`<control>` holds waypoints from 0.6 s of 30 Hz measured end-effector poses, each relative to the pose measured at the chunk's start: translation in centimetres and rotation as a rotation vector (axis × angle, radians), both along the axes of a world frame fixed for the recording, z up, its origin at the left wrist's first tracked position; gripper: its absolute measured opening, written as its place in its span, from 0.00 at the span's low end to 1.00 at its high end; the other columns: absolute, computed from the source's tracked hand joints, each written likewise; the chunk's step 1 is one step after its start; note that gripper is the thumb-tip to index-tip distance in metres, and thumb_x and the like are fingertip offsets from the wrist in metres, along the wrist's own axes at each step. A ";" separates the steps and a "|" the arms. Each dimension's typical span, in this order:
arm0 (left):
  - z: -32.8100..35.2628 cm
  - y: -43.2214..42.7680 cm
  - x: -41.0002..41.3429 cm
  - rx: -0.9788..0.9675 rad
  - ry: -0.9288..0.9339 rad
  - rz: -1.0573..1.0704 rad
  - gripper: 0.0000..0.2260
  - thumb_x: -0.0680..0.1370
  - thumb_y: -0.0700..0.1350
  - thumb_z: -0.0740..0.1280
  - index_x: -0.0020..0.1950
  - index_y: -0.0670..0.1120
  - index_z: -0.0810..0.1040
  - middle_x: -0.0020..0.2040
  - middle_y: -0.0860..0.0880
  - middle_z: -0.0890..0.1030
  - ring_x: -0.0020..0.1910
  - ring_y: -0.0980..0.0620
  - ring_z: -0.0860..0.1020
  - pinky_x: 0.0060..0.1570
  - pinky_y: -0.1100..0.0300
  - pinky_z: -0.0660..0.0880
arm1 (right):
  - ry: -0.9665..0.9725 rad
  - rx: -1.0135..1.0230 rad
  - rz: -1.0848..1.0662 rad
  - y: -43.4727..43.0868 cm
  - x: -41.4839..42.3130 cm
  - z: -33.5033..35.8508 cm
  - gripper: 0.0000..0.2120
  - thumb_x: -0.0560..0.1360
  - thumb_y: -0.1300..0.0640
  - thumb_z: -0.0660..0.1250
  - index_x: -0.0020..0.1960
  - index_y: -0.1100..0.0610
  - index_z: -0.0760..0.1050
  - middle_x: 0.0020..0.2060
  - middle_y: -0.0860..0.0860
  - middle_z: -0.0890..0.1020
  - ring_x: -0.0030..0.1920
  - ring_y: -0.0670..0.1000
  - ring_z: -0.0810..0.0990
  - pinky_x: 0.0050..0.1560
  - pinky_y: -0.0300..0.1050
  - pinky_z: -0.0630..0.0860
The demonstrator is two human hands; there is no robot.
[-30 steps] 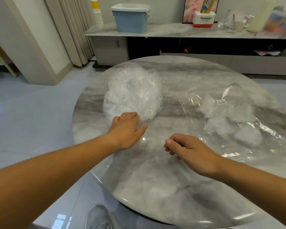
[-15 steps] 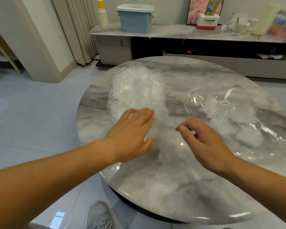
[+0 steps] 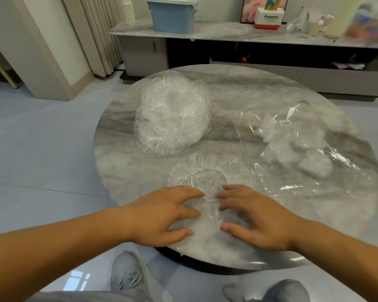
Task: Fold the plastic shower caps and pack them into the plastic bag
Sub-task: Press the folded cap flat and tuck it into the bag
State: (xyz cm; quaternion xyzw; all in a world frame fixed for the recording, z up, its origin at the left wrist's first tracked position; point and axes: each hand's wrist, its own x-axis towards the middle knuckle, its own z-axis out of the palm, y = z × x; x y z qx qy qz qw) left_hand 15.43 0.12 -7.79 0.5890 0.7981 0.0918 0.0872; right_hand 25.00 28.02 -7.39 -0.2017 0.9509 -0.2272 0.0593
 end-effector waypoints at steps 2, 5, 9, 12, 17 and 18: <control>0.0 -0.1 -0.4 -0.028 0.001 -0.009 0.24 0.82 0.61 0.59 0.73 0.51 0.75 0.79 0.48 0.64 0.77 0.51 0.63 0.74 0.58 0.59 | -0.012 -0.008 0.025 0.0 0.1 0.1 0.23 0.77 0.32 0.60 0.61 0.46 0.80 0.73 0.42 0.72 0.79 0.40 0.57 0.76 0.39 0.60; 0.1 0.0 -0.5 -0.038 -0.019 -0.038 0.25 0.82 0.60 0.59 0.74 0.49 0.73 0.77 0.50 0.68 0.74 0.51 0.67 0.74 0.58 0.62 | -0.029 -0.020 0.053 -0.1 0.0 0.3 0.19 0.78 0.34 0.61 0.52 0.47 0.82 0.73 0.43 0.73 0.78 0.40 0.58 0.75 0.39 0.61; 0.1 0.2 -0.7 -0.015 -0.037 -0.030 0.25 0.82 0.58 0.60 0.75 0.46 0.72 0.75 0.49 0.71 0.72 0.52 0.70 0.71 0.58 0.67 | -0.059 0.001 0.064 -0.2 -0.3 0.2 0.22 0.79 0.34 0.57 0.50 0.45 0.84 0.72 0.41 0.74 0.78 0.40 0.59 0.75 0.42 0.61; 0.2 0.3 -0.9 0.013 -0.119 0.027 0.26 0.81 0.58 0.59 0.76 0.47 0.71 0.75 0.50 0.71 0.72 0.54 0.69 0.70 0.62 0.67 | -0.065 0.040 0.076 0.0 -0.3 0.1 0.25 0.80 0.33 0.52 0.60 0.43 0.82 0.73 0.40 0.72 0.78 0.41 0.59 0.76 0.46 0.60; -0.3 0.5 -1.6 0.134 -0.244 0.177 0.23 0.79 0.59 0.63 0.71 0.50 0.77 0.67 0.55 0.78 0.64 0.59 0.75 0.65 0.61 0.73 | -0.017 -0.017 -0.014 0.3 -0.1 -0.1 0.27 0.79 0.35 0.57 0.71 0.48 0.76 0.67 0.41 0.78 0.74 0.40 0.67 0.72 0.38 0.65; -0.5 0.7 -1.7 0.175 -0.287 0.234 0.21 0.78 0.59 0.67 0.67 0.51 0.79 0.62 0.57 0.80 0.60 0.61 0.77 0.62 0.60 0.75 | -0.013 -0.068 -0.076 0.2 -0.1 -0.1 0.27 0.77 0.34 0.59 0.68 0.47 0.77 0.65 0.41 0.80 0.71 0.38 0.70 0.69 0.37 0.68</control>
